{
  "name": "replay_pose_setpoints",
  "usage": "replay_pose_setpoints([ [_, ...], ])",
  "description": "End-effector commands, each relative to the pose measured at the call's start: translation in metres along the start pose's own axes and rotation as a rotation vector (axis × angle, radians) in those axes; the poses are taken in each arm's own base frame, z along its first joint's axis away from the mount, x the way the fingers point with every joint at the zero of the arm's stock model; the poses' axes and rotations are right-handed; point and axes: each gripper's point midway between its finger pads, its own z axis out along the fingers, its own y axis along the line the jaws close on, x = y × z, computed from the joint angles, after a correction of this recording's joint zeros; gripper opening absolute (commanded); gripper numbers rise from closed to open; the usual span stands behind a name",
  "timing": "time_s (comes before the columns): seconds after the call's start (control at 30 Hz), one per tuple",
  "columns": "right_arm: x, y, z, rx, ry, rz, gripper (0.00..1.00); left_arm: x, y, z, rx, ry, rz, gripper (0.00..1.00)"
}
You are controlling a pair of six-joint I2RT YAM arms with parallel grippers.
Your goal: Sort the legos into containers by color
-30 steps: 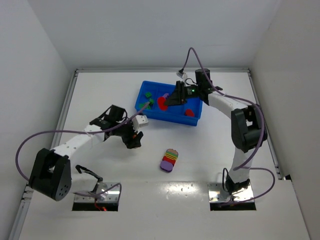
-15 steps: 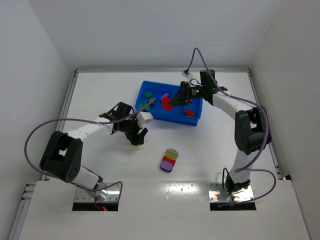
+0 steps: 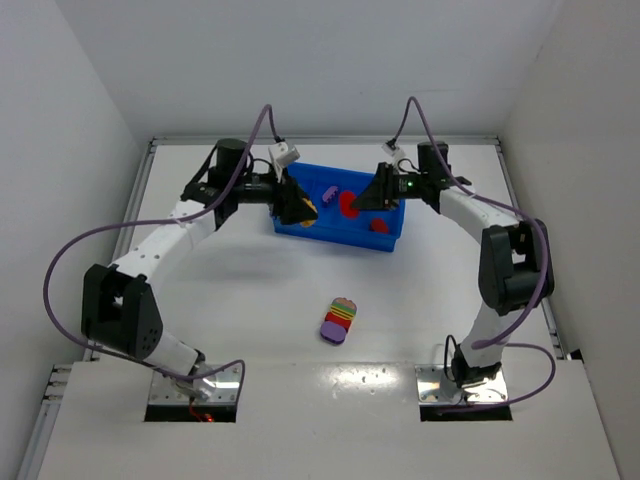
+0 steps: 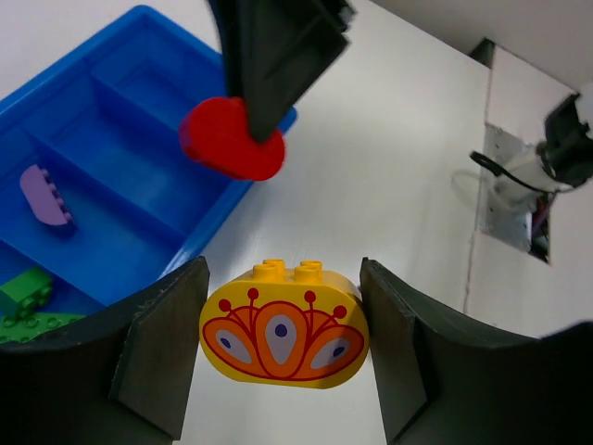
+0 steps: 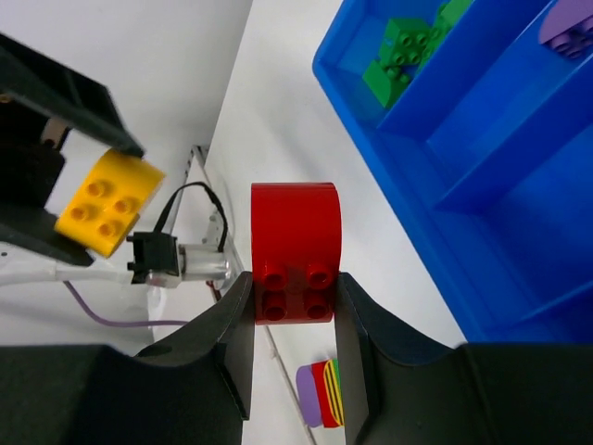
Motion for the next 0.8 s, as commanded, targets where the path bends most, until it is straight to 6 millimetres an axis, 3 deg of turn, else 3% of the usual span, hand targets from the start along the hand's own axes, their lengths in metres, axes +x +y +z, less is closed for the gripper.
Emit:
replay_pose_setpoints([
  [0.0, -0.019, 0.01, -0.017, 0.009, -0.07, -0.088, 0.04, -0.012, 0.017, 0.013, -0.059, -0.048, -0.028, 0.39],
  [0.13, -0.029, 0.001, -0.027, 0.054, -0.112, -0.086, 0.04, -0.005, 0.053, 0.029, -0.179, -0.013, -0.003, 0.39],
  [0.27, -0.044, -0.003, -0.047, 0.088, -0.167, -0.089, 0.04, -0.015, 0.081, 0.043, -0.25, -0.04, 0.044, 0.39],
  [0.33, -0.049, -0.009, -0.055, 0.101, -0.187, -0.082, 0.04, -0.009, 0.095, 0.055, -0.272, -0.028, 0.027, 0.39],
  [0.37, -0.05, -0.005, -0.057, 0.099, -0.191, -0.081, 0.04, -0.019, 0.097, 0.062, -0.271, -0.044, 0.048, 0.39],
  [0.57, -0.056, -0.015, -0.073, 0.125, -0.228, -0.066, 0.04, -0.029, 0.115, 0.096, -0.262, -0.053, 0.058, 0.39],
  [0.77, -0.058, -0.021, -0.088, 0.147, -0.259, -0.053, 0.04, -0.014, 0.125, 0.129, -0.247, -0.011, 0.085, 0.39],
])
